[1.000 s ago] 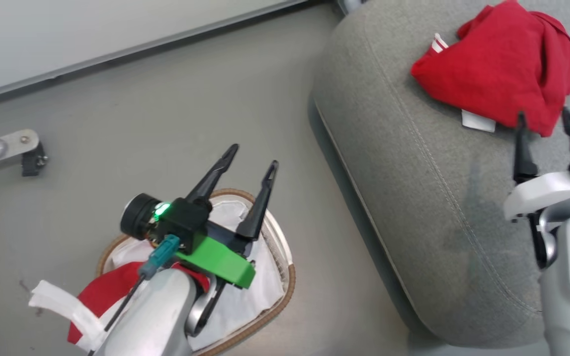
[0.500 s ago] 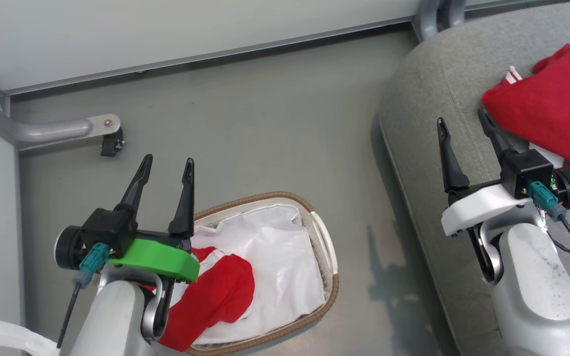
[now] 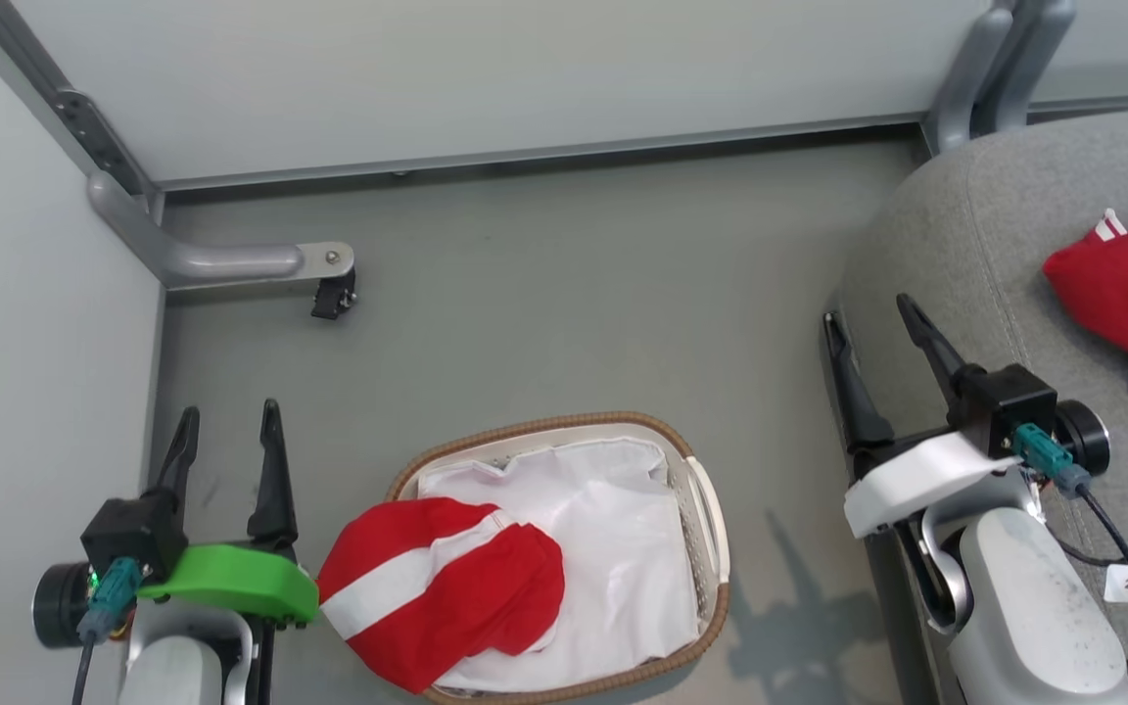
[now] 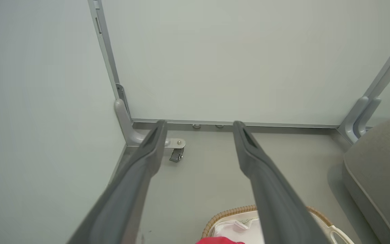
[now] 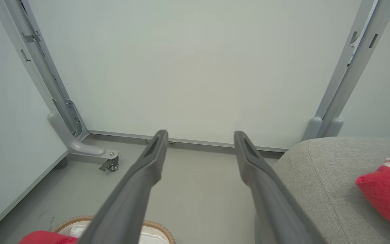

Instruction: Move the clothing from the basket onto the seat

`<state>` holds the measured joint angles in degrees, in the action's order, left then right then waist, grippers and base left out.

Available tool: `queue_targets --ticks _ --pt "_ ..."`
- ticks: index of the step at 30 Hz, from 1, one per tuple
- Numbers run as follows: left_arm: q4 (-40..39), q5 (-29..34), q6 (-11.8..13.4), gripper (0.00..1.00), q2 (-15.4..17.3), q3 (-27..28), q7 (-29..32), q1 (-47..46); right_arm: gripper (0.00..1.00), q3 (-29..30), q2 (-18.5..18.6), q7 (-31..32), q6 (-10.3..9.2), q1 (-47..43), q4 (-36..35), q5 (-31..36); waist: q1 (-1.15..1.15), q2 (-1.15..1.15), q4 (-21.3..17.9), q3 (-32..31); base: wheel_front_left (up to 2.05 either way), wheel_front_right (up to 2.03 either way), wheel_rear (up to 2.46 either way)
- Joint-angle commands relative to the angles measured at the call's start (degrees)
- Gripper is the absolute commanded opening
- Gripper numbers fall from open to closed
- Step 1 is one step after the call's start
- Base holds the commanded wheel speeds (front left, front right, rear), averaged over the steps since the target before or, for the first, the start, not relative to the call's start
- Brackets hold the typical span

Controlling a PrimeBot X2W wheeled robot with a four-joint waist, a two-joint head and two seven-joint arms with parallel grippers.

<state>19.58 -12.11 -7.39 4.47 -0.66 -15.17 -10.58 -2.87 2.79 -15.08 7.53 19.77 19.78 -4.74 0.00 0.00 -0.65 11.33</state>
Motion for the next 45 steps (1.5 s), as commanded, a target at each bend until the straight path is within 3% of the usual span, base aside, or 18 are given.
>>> queue_targets --ticks 1,15,30,36,45 --pt "0.21 0.89 -0.16 1.0 -0.22 0.84 0.03 1.53 1.0 0.04 0.27 -0.13 -0.08 -1.52 0.15 -0.74 0.0 0.0 1.17 -1.78 0.0 0.0 0.0" --pt "0.19 1.8 -0.16 1.0 -1.45 4.69 0.03 10.26 1.0 1.85 0.25 -0.13 -0.08 -9.06 1.64 -3.33 0.0 0.0 1.0 -8.17 0.0 0.0 0.0" --pt "0.81 -1.83 -0.16 1.0 -1.5 0.24 0.03 14.65 1.0 2.53 0.24 -0.13 -0.08 -12.99 1.7 -4.31 0.0 0.0 1.7 -10.46 0.0 0.0 0.0" --pt "1.41 -3.11 -0.16 1.0 -1.46 -2.76 0.03 11.54 1.0 1.68 0.24 -0.13 -0.08 -10.5 1.13 -5.06 0.0 0.0 1.18 -7.3 0.0 0.0 0.0" --pt "4.1 -5.16 -0.16 1.0 0.0 -10.58 0.03 2.49 1.0 -0.15 0.24 -0.13 -0.08 -3.68 -1.69 -5.98 0.0 0.0 -1.69 2.89 0.0 0.0 0.0"
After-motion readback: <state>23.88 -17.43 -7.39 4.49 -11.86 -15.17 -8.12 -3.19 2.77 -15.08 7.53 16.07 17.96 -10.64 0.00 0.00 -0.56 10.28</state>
